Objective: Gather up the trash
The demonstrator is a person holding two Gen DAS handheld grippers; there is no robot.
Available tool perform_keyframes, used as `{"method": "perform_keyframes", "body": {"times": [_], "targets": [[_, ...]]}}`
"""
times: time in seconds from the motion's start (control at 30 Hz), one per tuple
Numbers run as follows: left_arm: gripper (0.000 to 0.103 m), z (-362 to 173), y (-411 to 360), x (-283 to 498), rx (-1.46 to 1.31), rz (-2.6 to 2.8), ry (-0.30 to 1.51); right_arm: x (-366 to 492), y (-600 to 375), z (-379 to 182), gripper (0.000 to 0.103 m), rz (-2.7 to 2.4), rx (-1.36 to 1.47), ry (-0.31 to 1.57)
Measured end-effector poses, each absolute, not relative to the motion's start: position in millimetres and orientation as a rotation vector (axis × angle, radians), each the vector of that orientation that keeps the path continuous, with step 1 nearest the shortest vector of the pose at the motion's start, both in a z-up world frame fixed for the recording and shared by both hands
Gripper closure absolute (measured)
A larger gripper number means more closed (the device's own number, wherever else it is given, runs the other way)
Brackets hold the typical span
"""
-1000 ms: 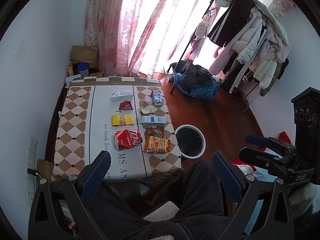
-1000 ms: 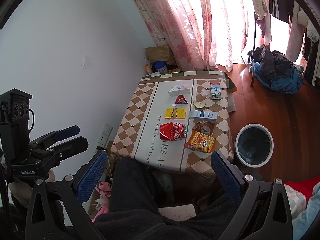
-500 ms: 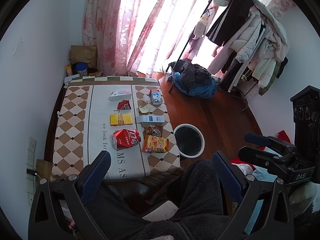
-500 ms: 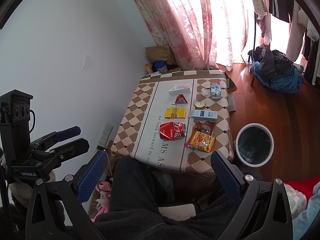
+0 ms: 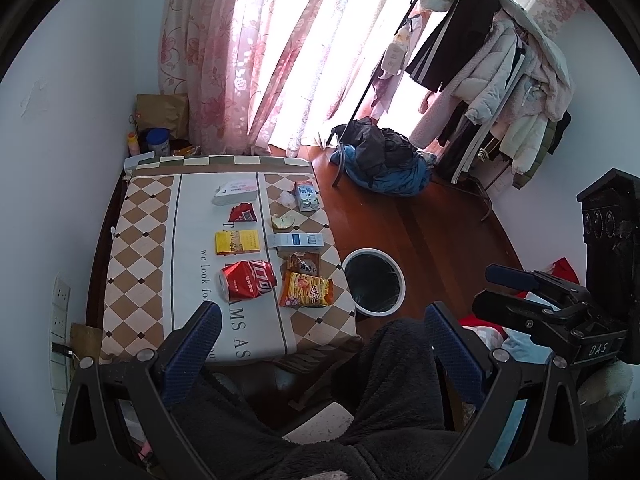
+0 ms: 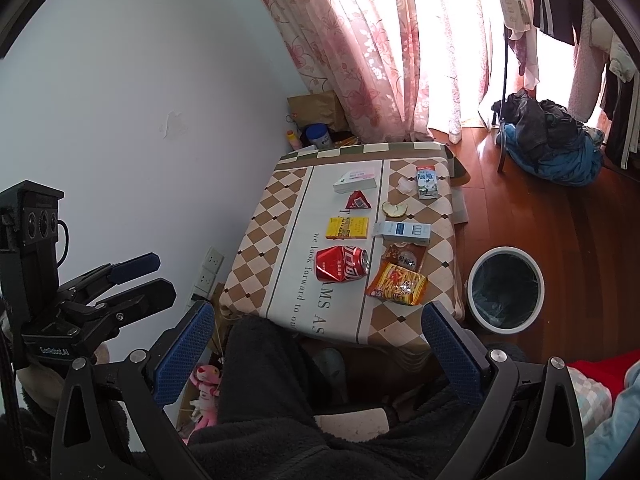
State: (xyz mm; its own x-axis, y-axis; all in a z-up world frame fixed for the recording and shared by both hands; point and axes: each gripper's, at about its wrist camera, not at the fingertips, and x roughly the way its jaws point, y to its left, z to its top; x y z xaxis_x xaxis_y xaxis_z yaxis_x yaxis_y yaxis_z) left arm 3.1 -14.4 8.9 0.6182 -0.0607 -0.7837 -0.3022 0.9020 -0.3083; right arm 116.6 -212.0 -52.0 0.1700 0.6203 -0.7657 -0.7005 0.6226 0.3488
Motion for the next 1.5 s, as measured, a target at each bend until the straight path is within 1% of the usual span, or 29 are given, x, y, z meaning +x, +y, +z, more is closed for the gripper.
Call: {"method": "perform_keyframes", "body": {"times": [0.83,0.97,1.03,1.17,1.23,1.37,1.43,1.5], "targets": [[0.0,9.4,-17.9,3.2,-0.434,0.145,0.896,120.6,-215.1,-46.9,0.0,0.936,-0.097,1.03],[0.0,2.5,-11.4,10.8,-0.384,0.245,0.878,124.1,-214.2,-49.1,0.0,0.906,-0.092,1.016],[0.0,-10.4,-4.3,19.3,-0.329,0.361,0.853,130.7,-210.4,-56.5,0.0,0.874,-0.123,0.991],[0.0,-70.7,15.2,46.8,-0.234,0.586,0.882,155.4,-187.0,-100.9,0.0,0.799,-0.263,1.002],[0.0,-112.8,24.6,62.4,-0.21,0.65,0.946,171.0,-167.8,-139.8,0.0,0.78,-0.347,1.046],[0.0,-200.4,43.8,83.0,-0.232,0.699,1.112,199.0,-121.3,-234.7,0.0,0.783,-0.535,1.157],[0.0,-229.2,48.7,86.4,-0.25,0.709,1.172,212.1,-99.2,-281.6,0.0,0.792,-0.609,1.205],[0.0,-254.9,50.8,87.5,-0.267,0.717,1.226,221.1,-83.8,-316.1,0.0,0.792,-0.656,1.245]]}}
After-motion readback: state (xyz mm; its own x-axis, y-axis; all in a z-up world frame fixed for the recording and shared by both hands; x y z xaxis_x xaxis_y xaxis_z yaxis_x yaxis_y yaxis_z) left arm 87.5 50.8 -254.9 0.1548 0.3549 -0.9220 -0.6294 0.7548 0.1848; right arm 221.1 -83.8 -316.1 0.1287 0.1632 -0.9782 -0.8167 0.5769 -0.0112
